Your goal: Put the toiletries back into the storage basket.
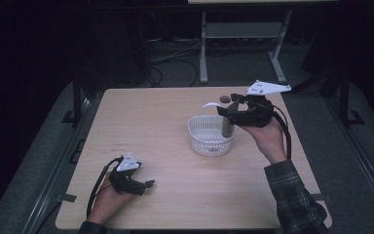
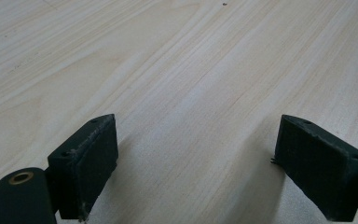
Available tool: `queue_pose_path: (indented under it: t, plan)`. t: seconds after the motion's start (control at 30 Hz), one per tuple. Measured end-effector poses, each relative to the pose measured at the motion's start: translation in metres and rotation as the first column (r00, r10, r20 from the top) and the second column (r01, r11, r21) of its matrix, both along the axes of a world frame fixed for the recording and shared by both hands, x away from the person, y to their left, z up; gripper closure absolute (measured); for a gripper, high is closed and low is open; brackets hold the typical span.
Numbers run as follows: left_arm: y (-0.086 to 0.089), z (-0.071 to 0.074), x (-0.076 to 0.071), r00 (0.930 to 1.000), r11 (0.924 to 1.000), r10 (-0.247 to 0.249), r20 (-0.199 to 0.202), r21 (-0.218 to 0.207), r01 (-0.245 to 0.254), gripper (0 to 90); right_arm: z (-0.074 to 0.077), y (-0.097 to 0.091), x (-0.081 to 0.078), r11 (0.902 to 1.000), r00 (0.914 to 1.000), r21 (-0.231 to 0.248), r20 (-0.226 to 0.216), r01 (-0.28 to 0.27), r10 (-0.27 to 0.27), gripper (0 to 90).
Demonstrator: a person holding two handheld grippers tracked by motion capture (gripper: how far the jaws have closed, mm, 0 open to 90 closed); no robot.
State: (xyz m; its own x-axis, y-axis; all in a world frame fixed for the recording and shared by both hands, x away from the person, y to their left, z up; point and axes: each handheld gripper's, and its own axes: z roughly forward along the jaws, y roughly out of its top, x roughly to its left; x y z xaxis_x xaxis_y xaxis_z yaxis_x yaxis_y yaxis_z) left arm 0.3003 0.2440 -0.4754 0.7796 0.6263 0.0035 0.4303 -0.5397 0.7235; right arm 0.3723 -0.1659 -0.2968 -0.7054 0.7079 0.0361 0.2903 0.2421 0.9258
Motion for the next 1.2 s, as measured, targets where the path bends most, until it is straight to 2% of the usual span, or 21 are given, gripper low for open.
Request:
queue_pose_path:
  t: [0.8,1.2]
  plan:
    - [0.000,0.000,0.000,1.0000,1.0000,-0.001,0.000,0.001,0.001,12.3,-0.024,0.000,0.011,0.9998,0.9990,-0.012,-0.040,0.019,-0.019,30.2]
    - [0.000,0.000,0.000,1.0000,1.0000,-0.003,0.000,0.004,0.003,12.3,-0.033,0.002,0.012,0.9997,0.9982,-0.011,-0.056,0.023,-0.024,30.2]
